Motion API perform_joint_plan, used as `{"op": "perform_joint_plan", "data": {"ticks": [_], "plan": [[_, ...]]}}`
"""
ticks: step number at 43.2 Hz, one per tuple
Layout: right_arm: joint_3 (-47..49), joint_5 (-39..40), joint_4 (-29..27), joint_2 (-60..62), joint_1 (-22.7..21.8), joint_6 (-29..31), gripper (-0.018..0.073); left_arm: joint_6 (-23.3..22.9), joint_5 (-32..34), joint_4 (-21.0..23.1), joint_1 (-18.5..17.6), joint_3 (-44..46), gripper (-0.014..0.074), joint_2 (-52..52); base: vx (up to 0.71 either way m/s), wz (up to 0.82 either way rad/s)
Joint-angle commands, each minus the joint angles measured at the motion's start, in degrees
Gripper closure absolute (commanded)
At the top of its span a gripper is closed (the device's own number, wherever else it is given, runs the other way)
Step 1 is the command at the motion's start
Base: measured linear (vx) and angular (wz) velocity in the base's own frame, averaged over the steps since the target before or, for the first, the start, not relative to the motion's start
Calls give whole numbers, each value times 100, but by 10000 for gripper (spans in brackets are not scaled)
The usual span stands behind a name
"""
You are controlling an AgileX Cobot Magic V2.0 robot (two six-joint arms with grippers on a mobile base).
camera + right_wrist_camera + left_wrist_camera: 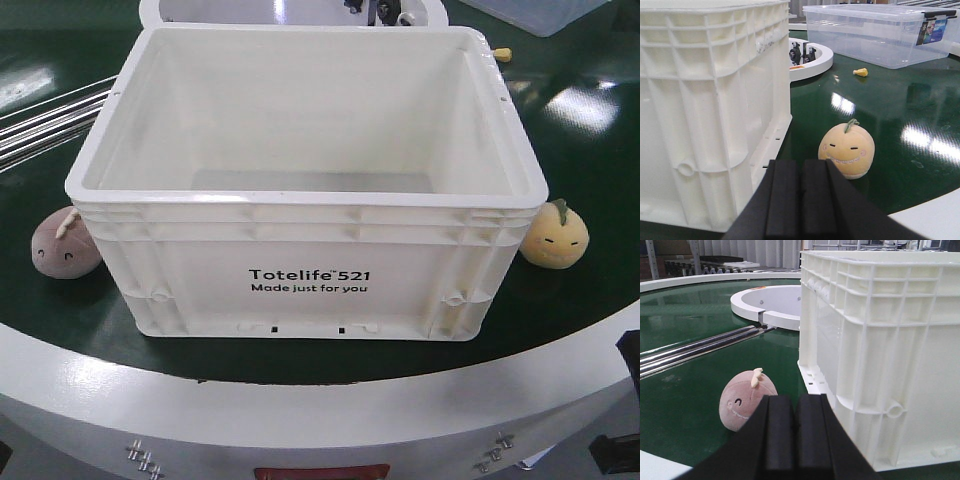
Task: Place moving items into box and shelve
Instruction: 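Move both grippers down beside the tote toward the two plush toys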
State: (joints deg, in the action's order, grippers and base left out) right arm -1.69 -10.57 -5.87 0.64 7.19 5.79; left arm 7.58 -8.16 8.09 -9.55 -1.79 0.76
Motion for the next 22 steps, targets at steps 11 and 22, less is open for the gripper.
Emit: {"op": "perform_joint_plan", "data": {"ticks": [11,22], "plan": [[-17,468,30,50,-29,6,567,-8,498,53,-20,-43,603,73,0,0],[-17,468,30,50,-29,6,567,-7,525,53,-20,-43,603,73,0,0]]}}
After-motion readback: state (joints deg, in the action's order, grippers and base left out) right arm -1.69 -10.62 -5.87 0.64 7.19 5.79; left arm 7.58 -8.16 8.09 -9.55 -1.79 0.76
